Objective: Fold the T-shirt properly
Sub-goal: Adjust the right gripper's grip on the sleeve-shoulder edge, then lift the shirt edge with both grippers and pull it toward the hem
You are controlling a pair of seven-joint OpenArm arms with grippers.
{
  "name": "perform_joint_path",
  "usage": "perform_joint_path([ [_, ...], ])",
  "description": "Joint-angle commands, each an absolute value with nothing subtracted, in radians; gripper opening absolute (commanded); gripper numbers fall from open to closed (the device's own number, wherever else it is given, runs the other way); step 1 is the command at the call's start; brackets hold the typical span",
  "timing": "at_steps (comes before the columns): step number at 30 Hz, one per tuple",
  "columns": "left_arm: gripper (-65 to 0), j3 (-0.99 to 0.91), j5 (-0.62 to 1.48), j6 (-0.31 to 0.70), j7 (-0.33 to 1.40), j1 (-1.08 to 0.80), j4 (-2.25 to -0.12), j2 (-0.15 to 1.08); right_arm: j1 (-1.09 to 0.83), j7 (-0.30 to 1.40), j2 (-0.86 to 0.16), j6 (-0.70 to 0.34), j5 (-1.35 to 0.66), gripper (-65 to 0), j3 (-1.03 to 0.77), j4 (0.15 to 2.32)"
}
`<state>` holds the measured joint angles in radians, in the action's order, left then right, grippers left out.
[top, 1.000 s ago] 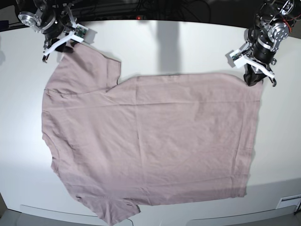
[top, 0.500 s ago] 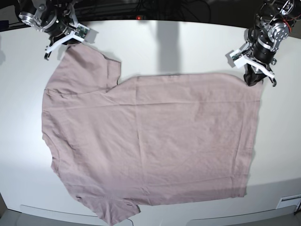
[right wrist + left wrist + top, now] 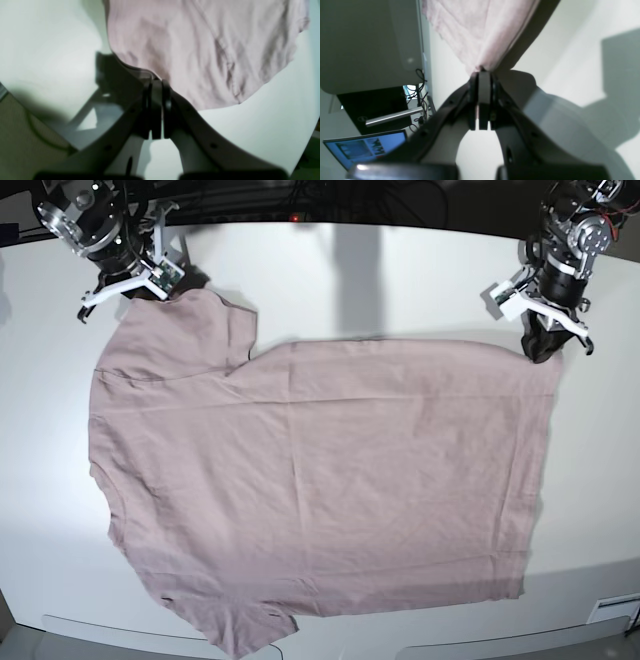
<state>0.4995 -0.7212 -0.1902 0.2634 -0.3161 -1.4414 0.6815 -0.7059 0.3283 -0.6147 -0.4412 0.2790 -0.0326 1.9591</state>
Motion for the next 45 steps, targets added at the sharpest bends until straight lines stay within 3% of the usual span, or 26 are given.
perform_joint_path([
  [1, -65.0, 0.498, -0.765, -0.17, 0.34, -0.324, -1.402, 0.699, -0.699, 0.321, -0.629, -0.417, 0.276, -65.0, -0.039, 1.985],
  [12, -65.0, 0.498, -0.784, -0.259, 0.417, -0.24, -1.402, 0.699, -0.542, 0.385, -0.628, -0.361, 0.154, -65.0, -0.039, 1.992],
  [22, -65.0, 0.498, -0.73, -0.26, 0.419, -0.096, -1.402, 0.698, -0.403, 0.424, -0.62, -0.354, 0.092, -65.0, -0.039, 1.983],
  [29, -65.0, 0.498, -0.649, -0.26, 0.429, 0.0, -1.402, 0.69, -0.334, 0.422, -0.553, -0.341, 0.041, -65.0, -0.039, 1.982],
  [41, -65.0, 0.498, -0.685, -0.258, 0.543, 0.017, -1.412, 0.683, -0.289, 0.491, -0.51, -0.342, 0.019, -65.0, -0.039, 1.98],
  [45, -65.0, 0.498, -0.693, -0.204, 0.558, 0.017, -1.431, 0.683, -0.288, 0.491, -0.51, -0.342, 0.018, -65.0, -0.039, 1.98],
])
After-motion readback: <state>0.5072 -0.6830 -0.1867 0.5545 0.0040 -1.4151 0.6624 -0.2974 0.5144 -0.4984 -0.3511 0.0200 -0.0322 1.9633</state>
